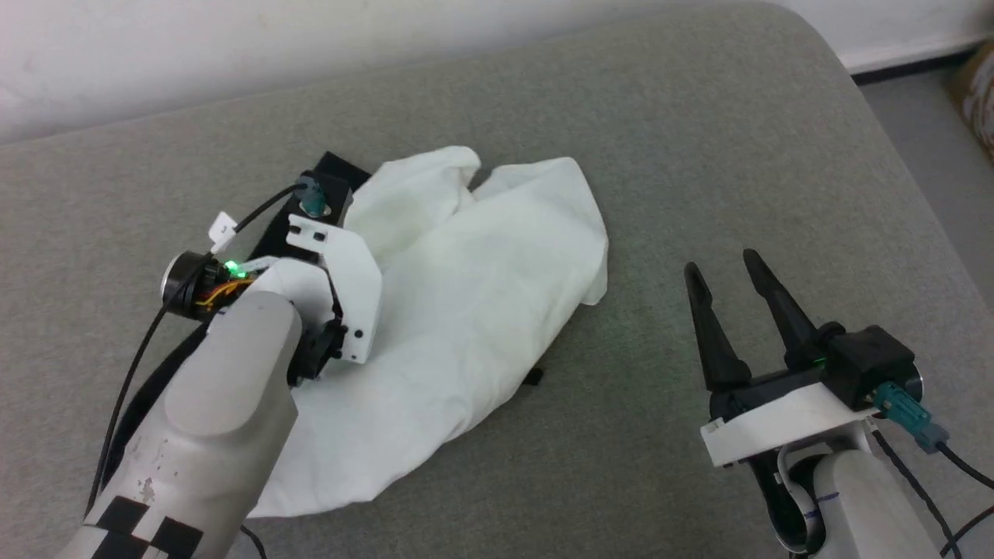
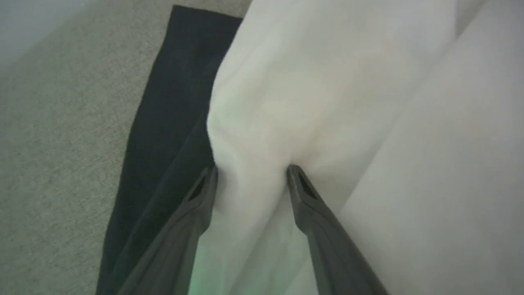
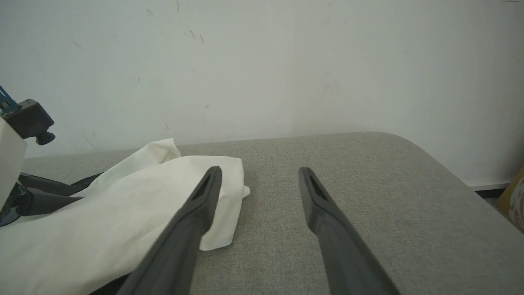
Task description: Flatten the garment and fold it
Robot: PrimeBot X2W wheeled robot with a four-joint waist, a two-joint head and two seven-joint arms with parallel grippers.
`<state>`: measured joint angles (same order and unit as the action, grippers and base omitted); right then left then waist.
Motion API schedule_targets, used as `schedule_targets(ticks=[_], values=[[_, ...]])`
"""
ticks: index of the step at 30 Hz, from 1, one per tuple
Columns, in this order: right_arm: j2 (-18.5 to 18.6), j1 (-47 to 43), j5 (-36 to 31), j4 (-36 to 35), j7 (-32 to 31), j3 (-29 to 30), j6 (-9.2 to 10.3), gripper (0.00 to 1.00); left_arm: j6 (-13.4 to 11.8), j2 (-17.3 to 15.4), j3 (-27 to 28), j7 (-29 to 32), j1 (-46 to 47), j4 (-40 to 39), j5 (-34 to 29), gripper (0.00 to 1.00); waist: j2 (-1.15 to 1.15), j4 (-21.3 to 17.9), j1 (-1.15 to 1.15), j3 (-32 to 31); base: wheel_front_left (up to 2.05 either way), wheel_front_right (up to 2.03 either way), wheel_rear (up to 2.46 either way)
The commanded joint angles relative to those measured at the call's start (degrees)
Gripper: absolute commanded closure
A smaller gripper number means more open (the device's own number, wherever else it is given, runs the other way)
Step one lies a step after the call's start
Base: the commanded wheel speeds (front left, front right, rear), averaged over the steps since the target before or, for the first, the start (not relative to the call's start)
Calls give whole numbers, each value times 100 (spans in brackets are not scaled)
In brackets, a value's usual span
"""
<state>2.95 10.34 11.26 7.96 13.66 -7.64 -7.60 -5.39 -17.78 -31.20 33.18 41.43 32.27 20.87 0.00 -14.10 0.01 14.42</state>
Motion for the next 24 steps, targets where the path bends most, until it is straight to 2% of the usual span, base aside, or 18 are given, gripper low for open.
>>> schedule_targets(ticks=[1,2,3,6,9,13,16,20,24], values=[[-7,92,43,6,31,4,11,0,33,-29,-14,115,26,24,49,57,0,-200,-1,196,0,0,0],[-7,96,47,15,39,7,11,0,73,-39,-16,213,30,-5,93,92,0,-204,-1,199,0,0,0],[-7,100,52,25,47,9,11,0,105,-43,-1,264,22,-50,148,100,0,-202,-1,195,0,0,0],[-7,117,74,61,67,-6,11,0,166,-87,17,186,-25,-247,207,100,0,-145,-1,134,0,0,0],[-7,114,61,85,79,-11,11,0,93,-174,160,-260,-74,-482,217,100,0,-33,-1,32,0,0,0],[-7,106,38,87,88,-2,11,0,-340,-396,665,-1332,-138,-773,178,100,0,142,-1,-111,0,0,0],[-7,70,31,91,90,16,11,0,-706,-576,1048,-1868,-359,-908,206,100,0,283,-1,-196,0,0,0],[-7,14,24,95,75,10,11,0,-1174,-816,1455,-2187,-899,-1030,268,100,0,461,-1,-282,0,0,0],[-7,-18,3,87,37,18,11,0,-1472,-910,1718,-2343,-1563,-1041,403,100,0,619,-1,-348,0,0,0]])
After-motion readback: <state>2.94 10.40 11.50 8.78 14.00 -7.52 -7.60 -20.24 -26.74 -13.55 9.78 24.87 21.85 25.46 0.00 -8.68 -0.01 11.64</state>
